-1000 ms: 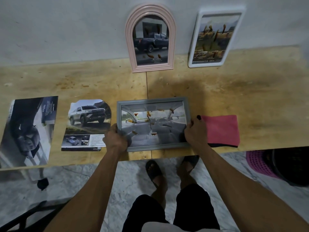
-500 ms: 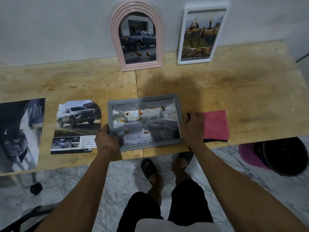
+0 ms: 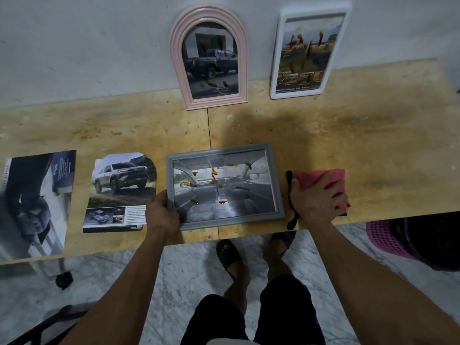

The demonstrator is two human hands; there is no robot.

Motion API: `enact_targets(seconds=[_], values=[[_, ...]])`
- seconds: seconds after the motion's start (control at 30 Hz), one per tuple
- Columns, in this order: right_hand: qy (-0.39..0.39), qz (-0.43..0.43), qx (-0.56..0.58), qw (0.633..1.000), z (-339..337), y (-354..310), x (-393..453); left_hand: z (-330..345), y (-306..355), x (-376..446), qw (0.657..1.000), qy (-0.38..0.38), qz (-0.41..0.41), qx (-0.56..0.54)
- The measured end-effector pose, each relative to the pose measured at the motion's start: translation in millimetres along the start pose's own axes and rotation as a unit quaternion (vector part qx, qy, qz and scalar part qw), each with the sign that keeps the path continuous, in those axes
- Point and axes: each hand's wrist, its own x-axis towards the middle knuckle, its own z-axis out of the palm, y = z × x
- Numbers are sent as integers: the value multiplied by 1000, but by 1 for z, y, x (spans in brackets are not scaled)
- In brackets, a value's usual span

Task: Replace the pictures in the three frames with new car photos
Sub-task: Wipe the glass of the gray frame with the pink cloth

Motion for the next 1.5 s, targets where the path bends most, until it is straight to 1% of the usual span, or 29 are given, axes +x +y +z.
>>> enact_targets(seconds=[0.07,0.23,0.3,0.37,0.43,0.47,0.53,0.6,0.67,0.73,0.8,0.9,1.0,1.17,1.23,1.33,1.43,1.5], values=[[24,-31,-9,999,4,-2,-5,1,1,0,1000,6,-1,-2],[92,-130,32,987,13,3,-10,2,0,2,1000,6,-3,-1],[72,-150,31,985,10,8,-3,1,0,3,1000,5,0,4],[32,-142,41,988,5,9,4,1,0,3,1000,6,0,3],[20,-123,94,988,-5,3,6,1,-2,4,1000,4,3,3],[22,-131,131,982,-10,-2,5,1,-3,5,1000,5,9,5],[27,-197,172,965,-20,-16,3,1,-4,5,1000,10,20,-4],[9,-289,167,943,-25,-29,0,2,-7,7,999,34,42,-5],[-5,-359,129,924,-23,-40,-6,4,-14,14,993,70,87,39],[10,-397,85,914,-17,-47,-11,6,-25,25,978,99,146,110],[24,-406,62,911,-7,-49,-15,8,-35,38,959,111,200,165],[44,-392,45,918,11,-47,-20,12,-42,52,941,97,235,221],[46,-374,26,926,24,-45,-28,20,-47,58,938,90,229,243],[31,-391,1,920,32,-40,-29,23,-52,57,939,98,223,241],[27,-399,20,916,33,-37,-24,22,-53,58,940,98,220,242],[17,-405,81,911,36,-37,-16,23,-53,58,945,106,210,226],[45,-411,128,901,32,-44,-17,24,-53,58,948,103,204,223],[56,-434,132,889,28,-52,-20,26,-53,58,948,107,200,224]])
